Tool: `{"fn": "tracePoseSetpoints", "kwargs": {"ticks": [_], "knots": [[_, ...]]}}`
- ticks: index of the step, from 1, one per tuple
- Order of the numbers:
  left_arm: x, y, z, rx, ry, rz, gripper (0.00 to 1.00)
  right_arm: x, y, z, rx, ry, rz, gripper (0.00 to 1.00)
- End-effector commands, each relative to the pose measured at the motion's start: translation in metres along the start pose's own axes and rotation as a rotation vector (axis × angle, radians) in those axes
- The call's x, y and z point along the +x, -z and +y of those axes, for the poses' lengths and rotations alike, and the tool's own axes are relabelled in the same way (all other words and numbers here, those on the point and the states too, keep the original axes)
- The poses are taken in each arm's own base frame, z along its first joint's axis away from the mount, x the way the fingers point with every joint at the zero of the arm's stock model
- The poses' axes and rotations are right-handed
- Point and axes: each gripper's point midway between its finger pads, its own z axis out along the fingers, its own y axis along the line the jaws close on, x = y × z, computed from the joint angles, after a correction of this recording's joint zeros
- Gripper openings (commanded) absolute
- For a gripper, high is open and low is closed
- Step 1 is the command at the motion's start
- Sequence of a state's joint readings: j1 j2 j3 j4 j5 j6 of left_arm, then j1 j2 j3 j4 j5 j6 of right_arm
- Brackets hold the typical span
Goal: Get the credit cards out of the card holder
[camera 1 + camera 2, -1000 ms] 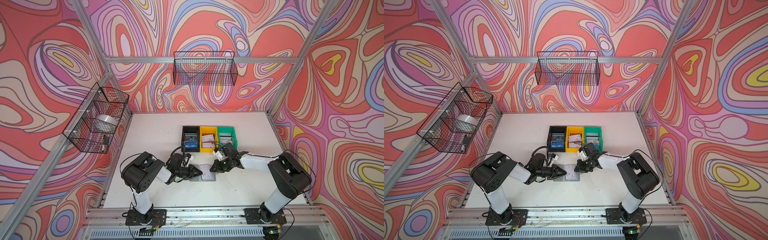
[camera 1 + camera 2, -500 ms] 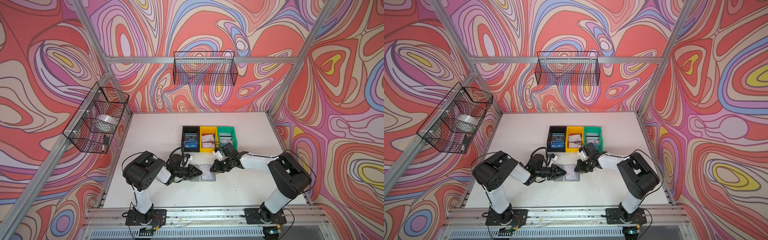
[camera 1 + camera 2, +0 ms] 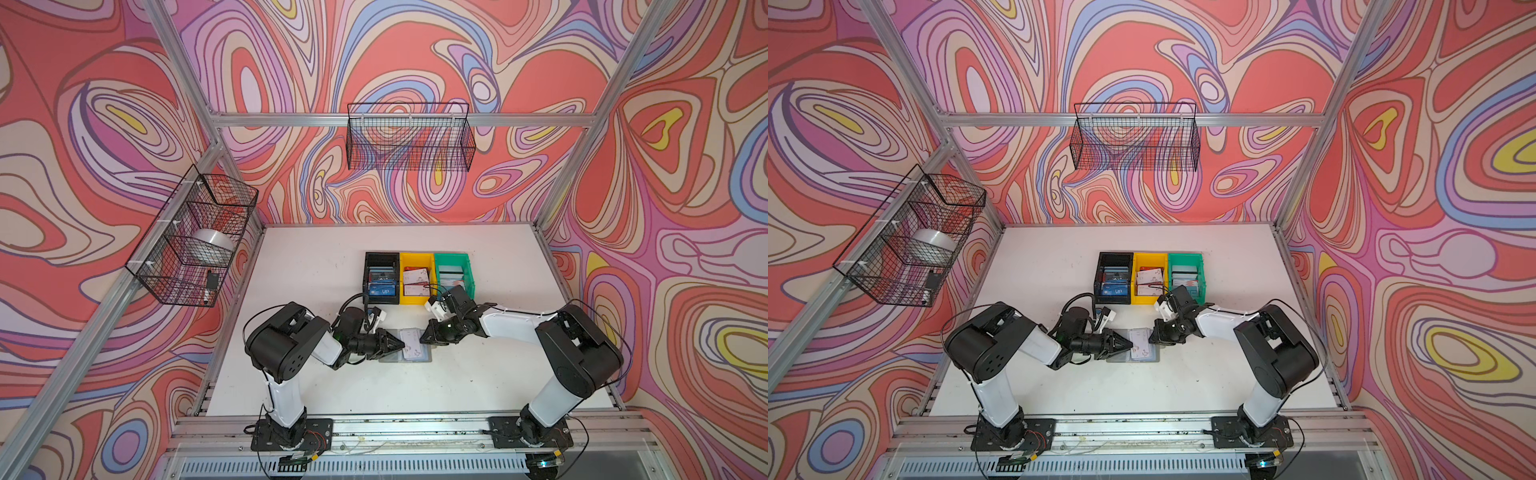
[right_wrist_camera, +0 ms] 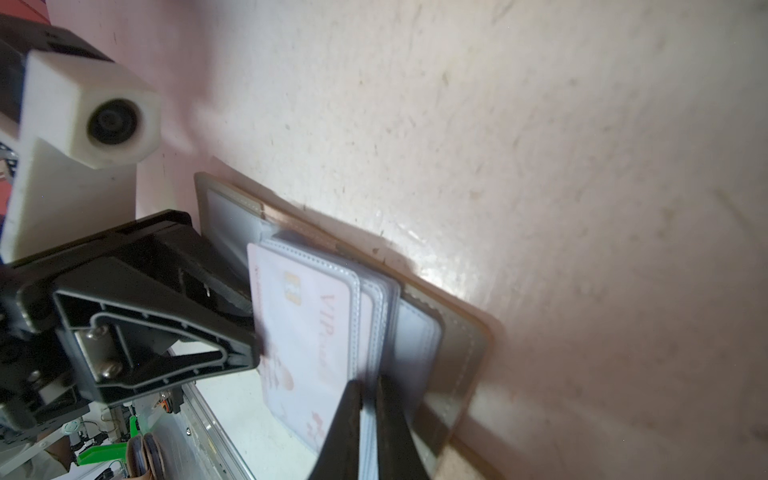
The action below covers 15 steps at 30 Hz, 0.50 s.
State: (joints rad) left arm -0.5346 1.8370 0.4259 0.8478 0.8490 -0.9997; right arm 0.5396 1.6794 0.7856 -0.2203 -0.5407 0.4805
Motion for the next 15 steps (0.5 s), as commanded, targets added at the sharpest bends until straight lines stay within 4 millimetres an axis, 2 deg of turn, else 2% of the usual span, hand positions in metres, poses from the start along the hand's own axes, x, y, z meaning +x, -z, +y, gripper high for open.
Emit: {"fn": "tracePoseSetpoints", "kwargs": {"ticks": [1,15], "knots": [[0.0128,0.0049,0.0693,-0.240,0.181,-0.030,0.23,0.0272,-0.0125,-0.0230,0.071,-0.047,0.082,0.12],[0.0092,0.0038,0.0668,-0.237,0.179,-0.035,0.19,0.0288,-0.0134,-0.0240,0.068,-0.049,0.085,0.12]]}}
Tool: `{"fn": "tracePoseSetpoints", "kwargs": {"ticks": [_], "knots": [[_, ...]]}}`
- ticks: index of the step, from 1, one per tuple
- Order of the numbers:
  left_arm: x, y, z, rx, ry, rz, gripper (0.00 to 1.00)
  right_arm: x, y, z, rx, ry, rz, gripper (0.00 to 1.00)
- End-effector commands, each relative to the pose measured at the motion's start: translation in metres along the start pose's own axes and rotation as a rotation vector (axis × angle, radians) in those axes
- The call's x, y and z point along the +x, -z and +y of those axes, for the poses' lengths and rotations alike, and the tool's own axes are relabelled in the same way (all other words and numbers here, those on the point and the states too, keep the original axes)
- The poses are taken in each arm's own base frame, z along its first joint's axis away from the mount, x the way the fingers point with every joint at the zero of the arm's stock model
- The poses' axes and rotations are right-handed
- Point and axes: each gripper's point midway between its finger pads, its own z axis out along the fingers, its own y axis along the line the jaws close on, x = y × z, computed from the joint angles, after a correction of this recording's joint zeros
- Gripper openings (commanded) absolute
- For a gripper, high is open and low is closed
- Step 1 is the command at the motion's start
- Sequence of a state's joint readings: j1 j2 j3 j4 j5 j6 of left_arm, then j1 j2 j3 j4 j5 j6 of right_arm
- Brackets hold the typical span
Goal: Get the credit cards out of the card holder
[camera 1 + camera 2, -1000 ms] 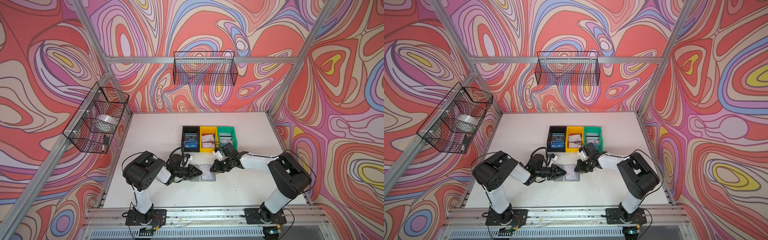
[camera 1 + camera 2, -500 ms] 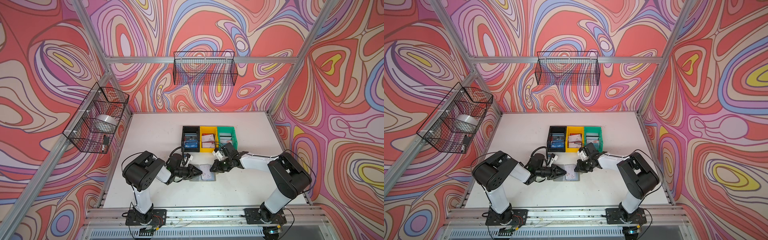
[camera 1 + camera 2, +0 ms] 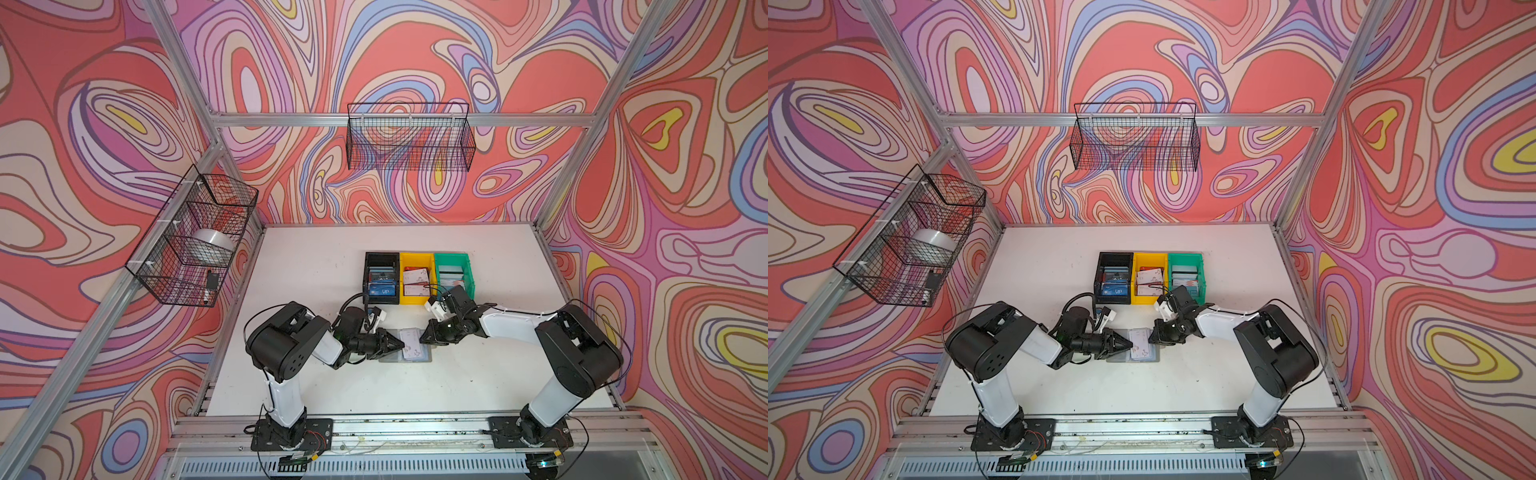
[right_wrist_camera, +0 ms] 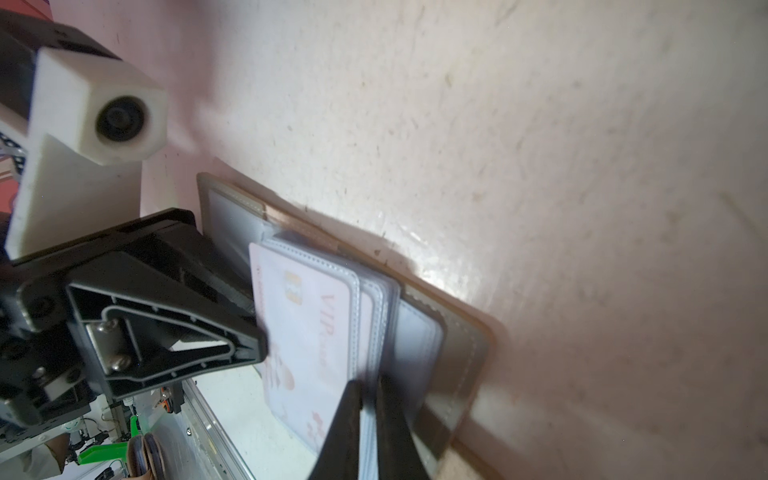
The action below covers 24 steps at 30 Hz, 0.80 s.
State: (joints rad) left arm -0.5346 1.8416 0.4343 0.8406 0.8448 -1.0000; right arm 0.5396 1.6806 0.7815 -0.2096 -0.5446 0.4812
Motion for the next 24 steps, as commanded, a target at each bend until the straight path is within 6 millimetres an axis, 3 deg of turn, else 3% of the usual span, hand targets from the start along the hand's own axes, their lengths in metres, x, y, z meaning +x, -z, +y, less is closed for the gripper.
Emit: {"fn": "tracePoseSetpoints", "kwargs": {"ticks": [1,10,24], "knots": [[0.0102,0.0045,0.0658,-0.232,0.176,-0.034,0.19,0.0291,-0.0127,-0.0245,0.074,-0.051,0.088,0.12],[0.0034,0.0013,0.0583,-0.218,0.162,-0.032,0.20,0.0285,-0.0132,-0.0242,0.071,-0.053,0.085,0.12],[0.0082,0.0036,0.0595,-0.216,0.170,-0.028,0.07,0.0306,-0.0140,-0.0253,0.073,-0.057,0.091,0.12]]}}
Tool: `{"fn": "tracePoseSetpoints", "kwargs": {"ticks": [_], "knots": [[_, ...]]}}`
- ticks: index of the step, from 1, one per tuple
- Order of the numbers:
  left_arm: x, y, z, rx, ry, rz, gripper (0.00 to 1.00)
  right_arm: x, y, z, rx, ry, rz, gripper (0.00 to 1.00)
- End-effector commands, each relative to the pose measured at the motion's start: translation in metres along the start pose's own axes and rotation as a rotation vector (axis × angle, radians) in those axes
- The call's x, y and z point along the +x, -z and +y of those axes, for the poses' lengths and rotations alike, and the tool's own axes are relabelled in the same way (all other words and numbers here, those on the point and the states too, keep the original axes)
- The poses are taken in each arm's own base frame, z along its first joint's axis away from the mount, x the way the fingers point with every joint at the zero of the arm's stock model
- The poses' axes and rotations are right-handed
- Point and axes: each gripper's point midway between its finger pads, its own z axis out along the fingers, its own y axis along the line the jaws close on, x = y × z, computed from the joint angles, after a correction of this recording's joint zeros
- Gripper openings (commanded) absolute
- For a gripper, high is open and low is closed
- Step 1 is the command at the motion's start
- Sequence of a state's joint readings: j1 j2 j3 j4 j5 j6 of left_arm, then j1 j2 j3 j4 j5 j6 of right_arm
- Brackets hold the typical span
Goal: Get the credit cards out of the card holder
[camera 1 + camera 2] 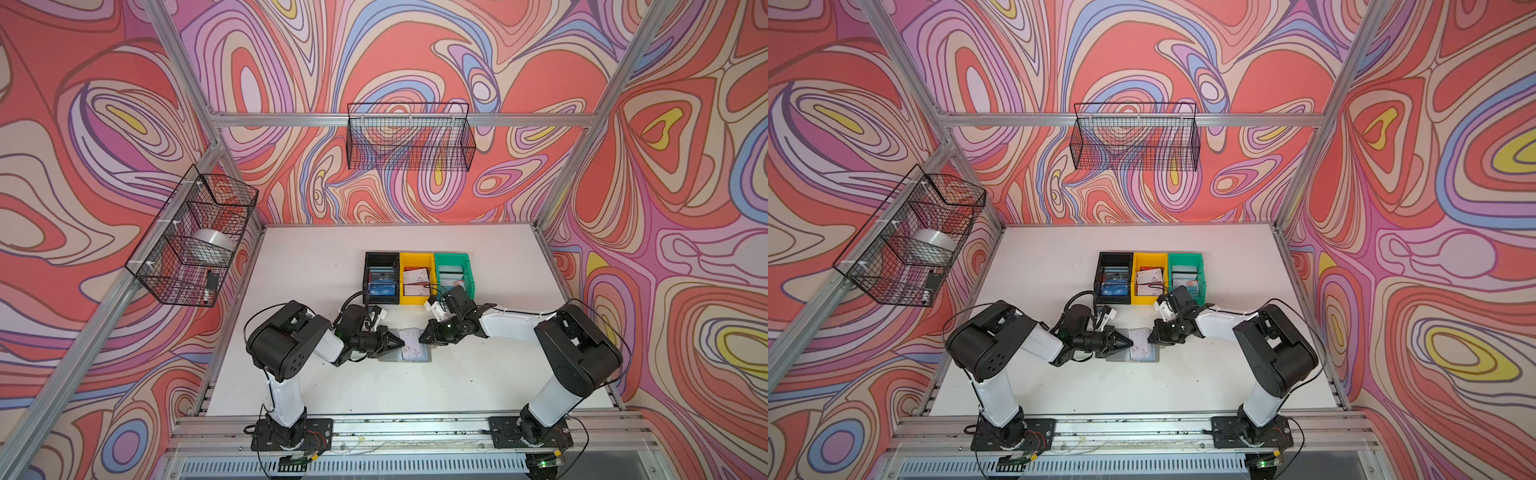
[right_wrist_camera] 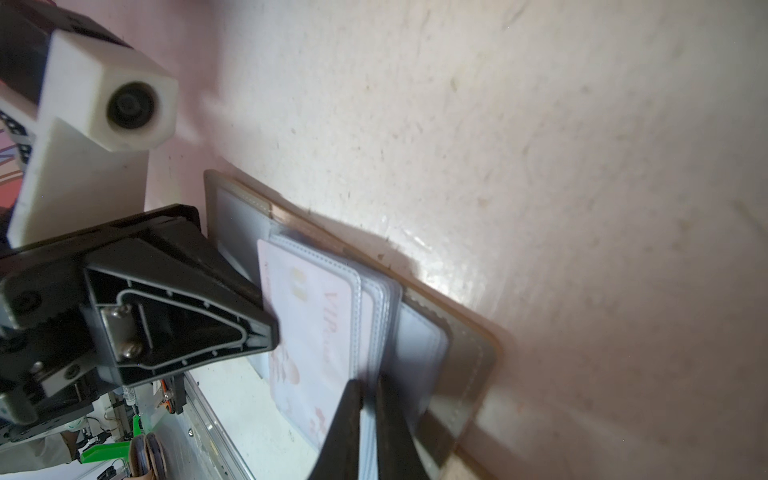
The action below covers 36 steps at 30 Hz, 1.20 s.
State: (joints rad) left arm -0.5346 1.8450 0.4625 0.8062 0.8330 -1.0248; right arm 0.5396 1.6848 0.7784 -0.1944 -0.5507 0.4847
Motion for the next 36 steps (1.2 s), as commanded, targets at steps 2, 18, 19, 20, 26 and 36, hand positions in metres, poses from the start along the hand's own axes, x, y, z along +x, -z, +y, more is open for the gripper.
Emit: {"fn": "tracePoseSetpoints", "kwargs": {"ticks": [2,18,19,20,26,36], "knots": [[0.013,0.006,0.060,-0.202,0.137,-0.022,0.08,0.031,-0.012,-0.026,0.081,-0.059,0.094,0.13],[0.017,0.012,0.053,-0.215,0.117,-0.006,0.05,0.027,-0.006,-0.021,0.078,-0.045,0.076,0.12],[0.017,0.013,0.054,-0.222,0.115,-0.005,0.05,0.025,-0.004,-0.018,0.074,-0.041,0.072,0.12],[0.017,0.013,0.053,-0.224,0.112,-0.002,0.06,0.023,-0.002,-0.015,0.068,-0.032,0.067,0.12],[0.017,0.012,0.052,-0.221,0.111,0.004,0.10,0.008,0.015,0.006,0.039,0.009,0.025,0.13],[0.016,0.013,0.051,-0.216,0.106,-0.003,0.09,-0.001,0.025,0.023,0.006,0.037,0.004,0.13]]}}
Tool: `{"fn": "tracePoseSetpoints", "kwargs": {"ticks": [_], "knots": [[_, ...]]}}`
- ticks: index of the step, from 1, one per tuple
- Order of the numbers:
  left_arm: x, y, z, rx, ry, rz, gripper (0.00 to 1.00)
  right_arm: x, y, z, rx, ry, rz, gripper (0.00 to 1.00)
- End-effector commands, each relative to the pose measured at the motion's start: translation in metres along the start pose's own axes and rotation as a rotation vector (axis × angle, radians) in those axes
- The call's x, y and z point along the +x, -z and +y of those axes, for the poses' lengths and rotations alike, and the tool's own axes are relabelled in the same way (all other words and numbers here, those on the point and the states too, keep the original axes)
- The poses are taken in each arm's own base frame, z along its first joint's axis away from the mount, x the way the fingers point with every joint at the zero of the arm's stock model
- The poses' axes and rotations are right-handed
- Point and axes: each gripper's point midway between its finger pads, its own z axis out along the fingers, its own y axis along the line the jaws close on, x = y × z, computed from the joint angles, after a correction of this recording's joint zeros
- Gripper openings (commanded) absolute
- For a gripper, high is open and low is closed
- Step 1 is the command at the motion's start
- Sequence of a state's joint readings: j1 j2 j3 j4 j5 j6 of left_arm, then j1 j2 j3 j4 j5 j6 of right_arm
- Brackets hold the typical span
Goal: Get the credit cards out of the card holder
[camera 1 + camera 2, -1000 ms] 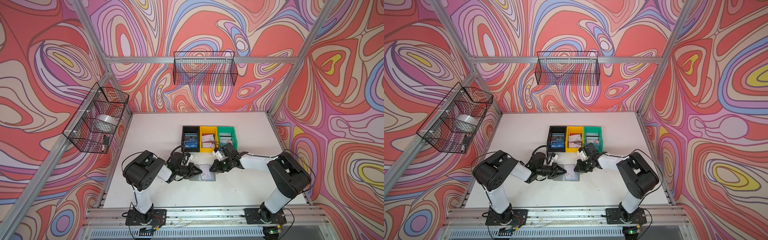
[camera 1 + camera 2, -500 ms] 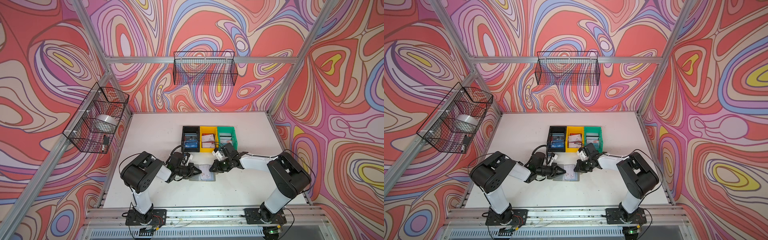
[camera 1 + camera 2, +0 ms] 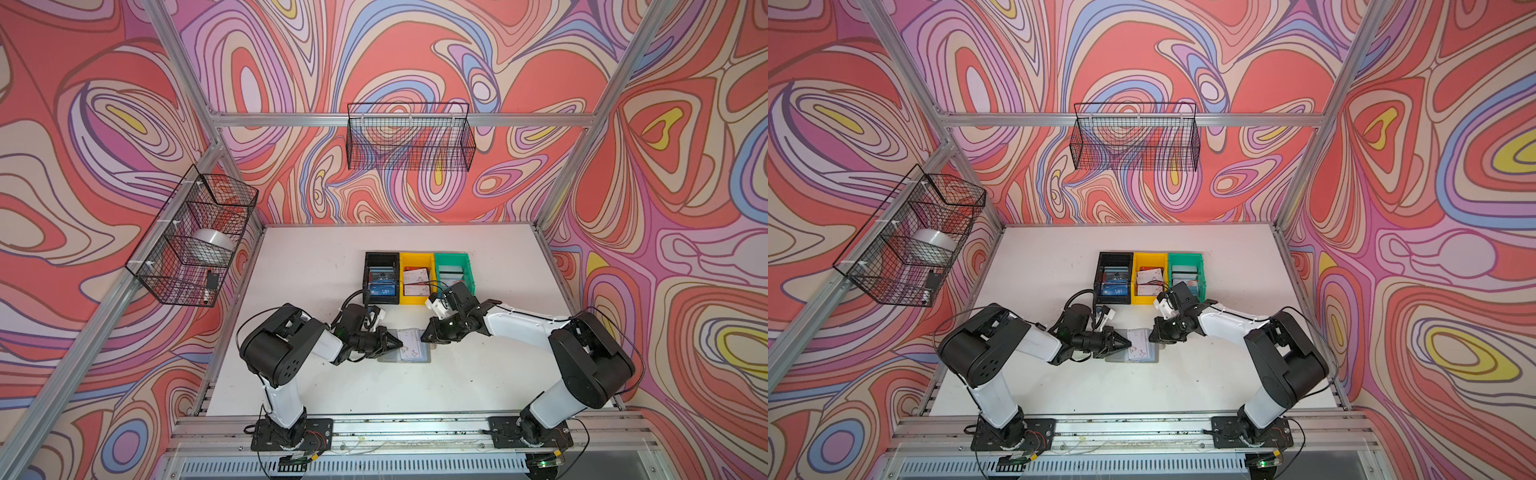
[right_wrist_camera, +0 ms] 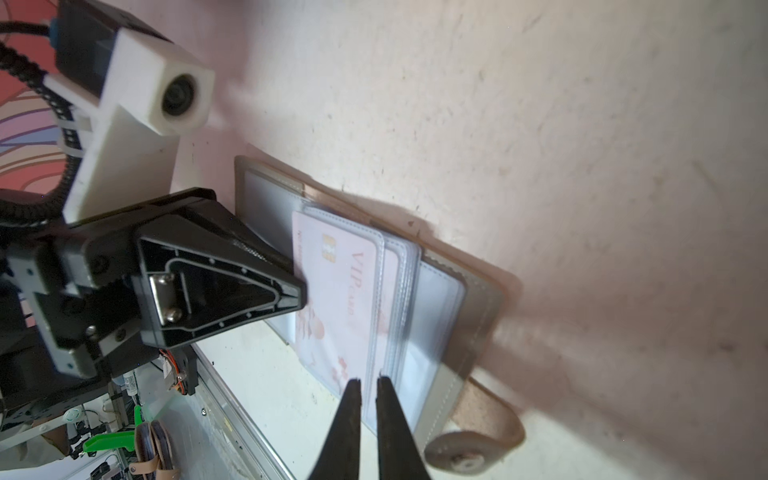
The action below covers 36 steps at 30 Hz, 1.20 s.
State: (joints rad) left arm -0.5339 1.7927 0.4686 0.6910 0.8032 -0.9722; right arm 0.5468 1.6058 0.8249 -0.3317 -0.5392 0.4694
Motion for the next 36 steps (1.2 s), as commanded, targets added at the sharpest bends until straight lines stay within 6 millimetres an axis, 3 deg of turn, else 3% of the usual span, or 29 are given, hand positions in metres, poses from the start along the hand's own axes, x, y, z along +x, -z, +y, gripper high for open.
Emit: {"fn": "tracePoseSetpoints", "kwargs": {"ticks": [1,17,36], "knots": [[0.0162,0.0056,0.0477,-0.164,0.119,0.008,0.09,-0.0025,0.0033,0.0080,-0.013,0.023,-0.004,0.13],[0.0154,0.0095,0.0455,-0.162,0.117,-0.016,0.19,-0.0006,-0.0052,0.0036,-0.019,0.007,0.011,0.13],[0.0114,0.0039,0.0428,-0.136,0.119,-0.013,0.17,0.0039,-0.0060,-0.0006,-0.012,0.003,0.010,0.13]]}}
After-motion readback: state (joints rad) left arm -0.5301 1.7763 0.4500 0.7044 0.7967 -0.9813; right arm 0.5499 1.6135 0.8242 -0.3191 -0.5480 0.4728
